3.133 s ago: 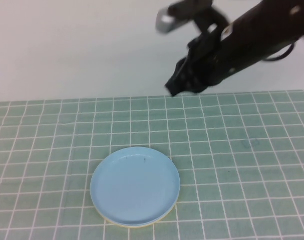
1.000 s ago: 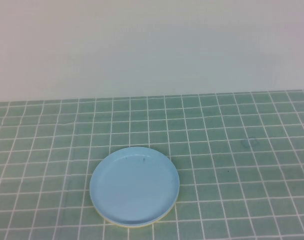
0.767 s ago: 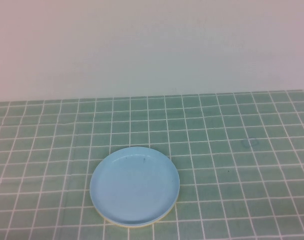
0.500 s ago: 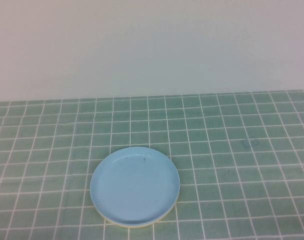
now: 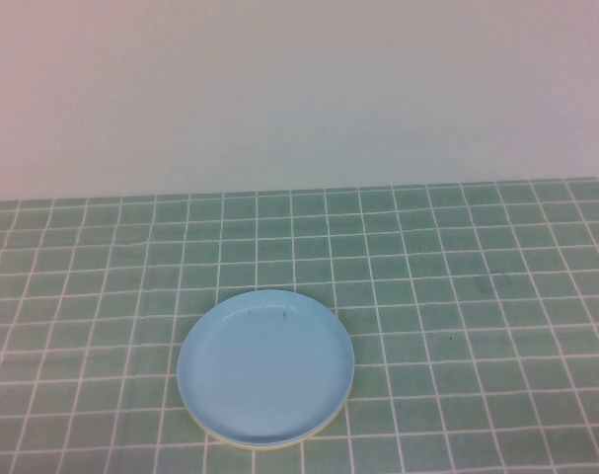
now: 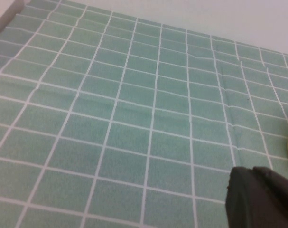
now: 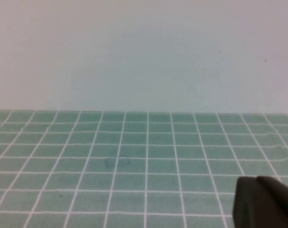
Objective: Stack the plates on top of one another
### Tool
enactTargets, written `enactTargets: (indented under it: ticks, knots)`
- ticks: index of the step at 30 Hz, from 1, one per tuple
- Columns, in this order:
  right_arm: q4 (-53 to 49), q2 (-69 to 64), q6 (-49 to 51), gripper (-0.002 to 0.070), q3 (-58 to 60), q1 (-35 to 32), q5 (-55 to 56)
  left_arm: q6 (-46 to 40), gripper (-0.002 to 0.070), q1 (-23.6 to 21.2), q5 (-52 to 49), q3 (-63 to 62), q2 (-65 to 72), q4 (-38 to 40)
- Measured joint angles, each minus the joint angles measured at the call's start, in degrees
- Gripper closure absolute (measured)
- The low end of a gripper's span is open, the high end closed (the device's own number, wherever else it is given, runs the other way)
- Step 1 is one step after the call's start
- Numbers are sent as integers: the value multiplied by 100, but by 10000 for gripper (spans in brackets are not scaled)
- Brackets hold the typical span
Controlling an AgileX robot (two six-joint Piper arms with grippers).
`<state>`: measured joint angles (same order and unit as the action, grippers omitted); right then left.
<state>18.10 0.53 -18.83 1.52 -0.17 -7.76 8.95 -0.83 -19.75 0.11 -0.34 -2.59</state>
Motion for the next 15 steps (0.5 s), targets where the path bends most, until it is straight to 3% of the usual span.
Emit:
enactTargets:
  ticks: [15]
  knots:
    - [-289, 0, 62, 678, 0, 0, -319, -13, 676, 0, 0, 0, 0, 0]
